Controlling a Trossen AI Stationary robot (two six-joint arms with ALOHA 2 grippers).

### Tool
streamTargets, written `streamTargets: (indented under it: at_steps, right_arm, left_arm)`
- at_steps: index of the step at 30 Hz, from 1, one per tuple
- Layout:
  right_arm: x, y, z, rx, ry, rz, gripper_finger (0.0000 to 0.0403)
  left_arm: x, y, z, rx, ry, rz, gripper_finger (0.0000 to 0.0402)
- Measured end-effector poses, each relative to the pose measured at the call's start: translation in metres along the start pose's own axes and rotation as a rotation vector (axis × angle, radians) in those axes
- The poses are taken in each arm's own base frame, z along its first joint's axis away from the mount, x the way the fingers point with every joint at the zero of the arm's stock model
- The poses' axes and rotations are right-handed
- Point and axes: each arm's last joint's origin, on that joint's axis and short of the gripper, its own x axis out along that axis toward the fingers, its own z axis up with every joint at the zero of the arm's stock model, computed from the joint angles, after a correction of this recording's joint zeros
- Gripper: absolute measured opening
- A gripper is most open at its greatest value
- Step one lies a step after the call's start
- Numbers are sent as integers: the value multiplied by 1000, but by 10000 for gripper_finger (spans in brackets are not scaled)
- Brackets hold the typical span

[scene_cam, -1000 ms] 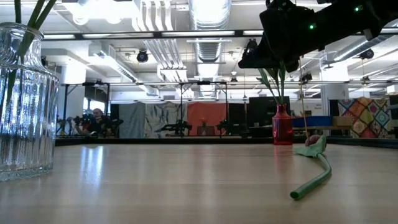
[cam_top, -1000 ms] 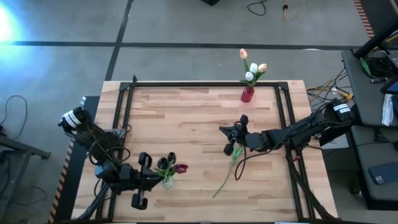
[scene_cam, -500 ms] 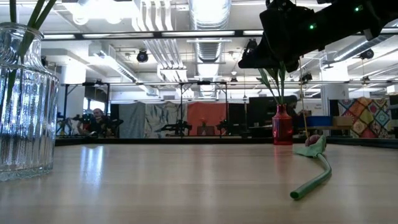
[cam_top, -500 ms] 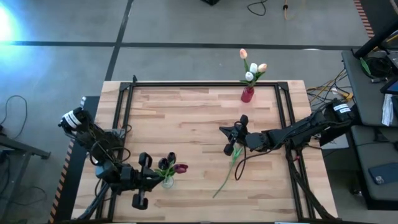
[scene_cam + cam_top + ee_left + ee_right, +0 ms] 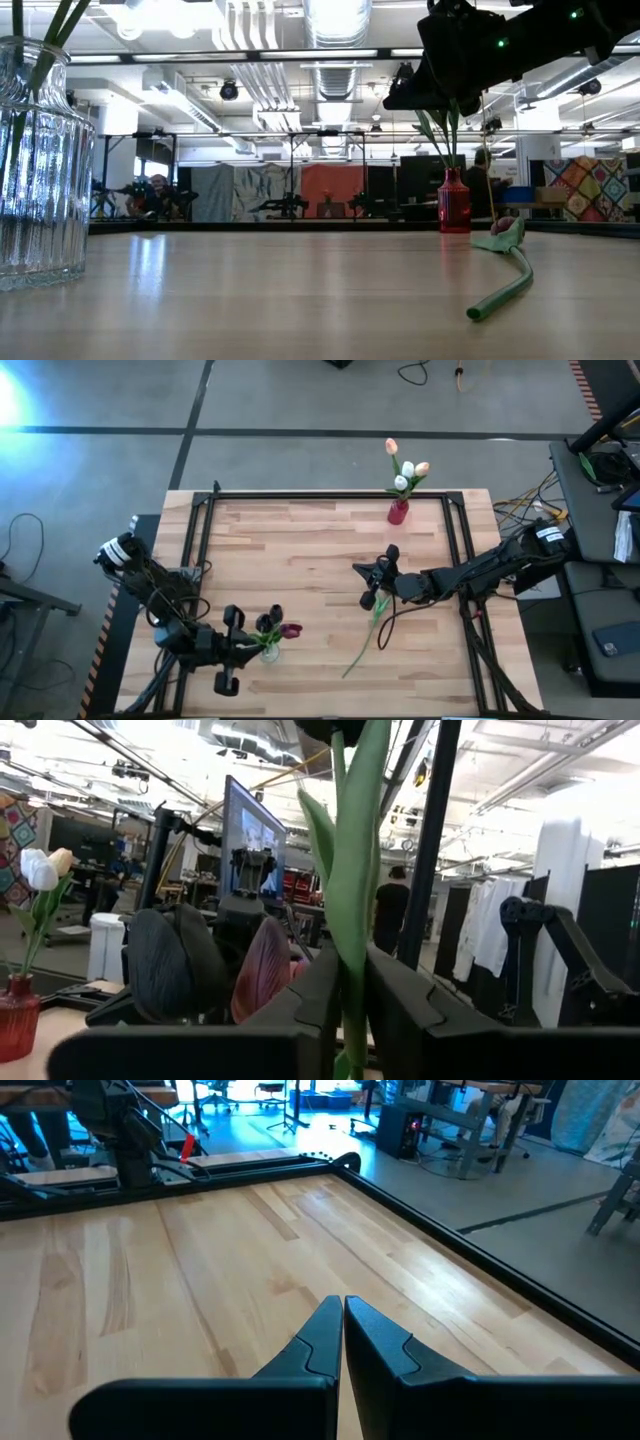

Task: Sort flowers into vase by color
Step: Put the black flower into the transparent vase

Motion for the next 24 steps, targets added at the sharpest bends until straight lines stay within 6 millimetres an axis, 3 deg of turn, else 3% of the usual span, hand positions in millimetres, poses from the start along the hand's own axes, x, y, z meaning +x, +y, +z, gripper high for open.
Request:
streamTargets:
  at_steps: [8, 24]
  right_arm:
    - [0, 0, 0, 0, 0, 1, 9]
    - [0, 0, 0, 0, 1, 4, 9]
  left_arm:
    - [0, -1, -5, 52, 32, -9, 56]
    - [-14, -7, -10, 162, 131, 94, 45]
